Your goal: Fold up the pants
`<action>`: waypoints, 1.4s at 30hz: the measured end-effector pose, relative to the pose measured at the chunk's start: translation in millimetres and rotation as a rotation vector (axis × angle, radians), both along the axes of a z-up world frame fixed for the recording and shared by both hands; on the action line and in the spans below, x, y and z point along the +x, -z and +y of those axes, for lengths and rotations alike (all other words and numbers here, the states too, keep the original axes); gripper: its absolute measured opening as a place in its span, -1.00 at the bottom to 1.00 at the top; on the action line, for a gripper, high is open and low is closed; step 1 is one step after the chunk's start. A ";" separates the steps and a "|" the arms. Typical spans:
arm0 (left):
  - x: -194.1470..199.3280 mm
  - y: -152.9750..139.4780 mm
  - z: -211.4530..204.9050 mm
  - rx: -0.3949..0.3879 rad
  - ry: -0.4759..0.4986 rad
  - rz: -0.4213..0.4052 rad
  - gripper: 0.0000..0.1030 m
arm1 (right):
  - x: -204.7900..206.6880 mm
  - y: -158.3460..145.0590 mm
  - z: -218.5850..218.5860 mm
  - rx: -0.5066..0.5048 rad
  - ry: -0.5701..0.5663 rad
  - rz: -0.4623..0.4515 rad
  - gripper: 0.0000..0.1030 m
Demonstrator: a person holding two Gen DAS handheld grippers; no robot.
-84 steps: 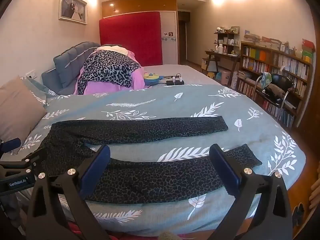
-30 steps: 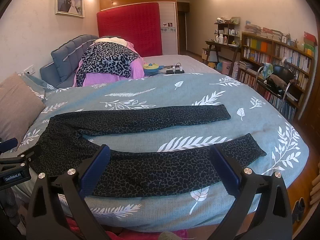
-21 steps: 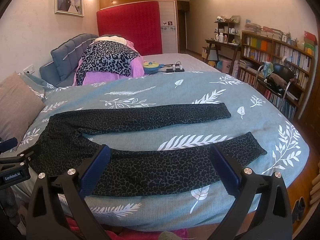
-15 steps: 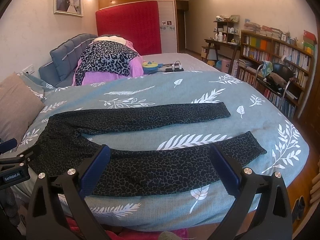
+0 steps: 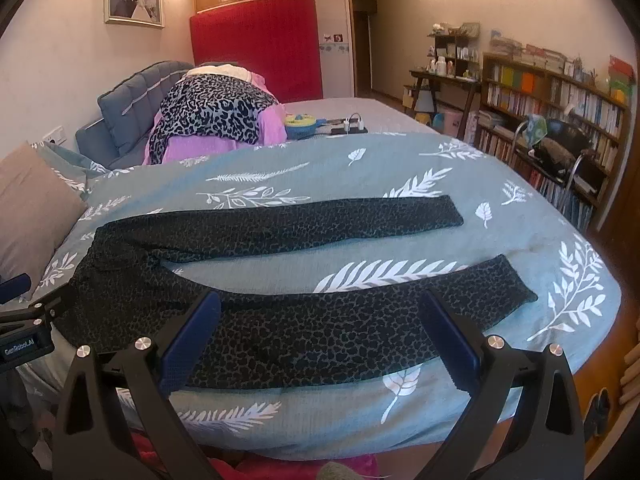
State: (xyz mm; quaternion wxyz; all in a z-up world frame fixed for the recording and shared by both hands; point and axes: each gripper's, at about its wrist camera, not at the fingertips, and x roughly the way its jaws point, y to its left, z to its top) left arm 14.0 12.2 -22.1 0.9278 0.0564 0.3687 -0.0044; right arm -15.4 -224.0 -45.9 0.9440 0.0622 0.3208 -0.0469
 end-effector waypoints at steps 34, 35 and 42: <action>188.9 66.3 140.7 0.025 -0.239 0.187 0.91 | 122.6 33.2 -30.6 -0.021 -0.082 -0.122 0.95; 196.1 66.9 148.0 0.035 -0.255 0.187 0.91 | 132.9 41.6 -27.4 -0.063 -0.102 -0.078 0.95; 248.1 75.4 197.6 0.035 -0.312 0.182 0.91 | 178.4 79.7 -32.5 -0.065 -0.087 0.080 0.95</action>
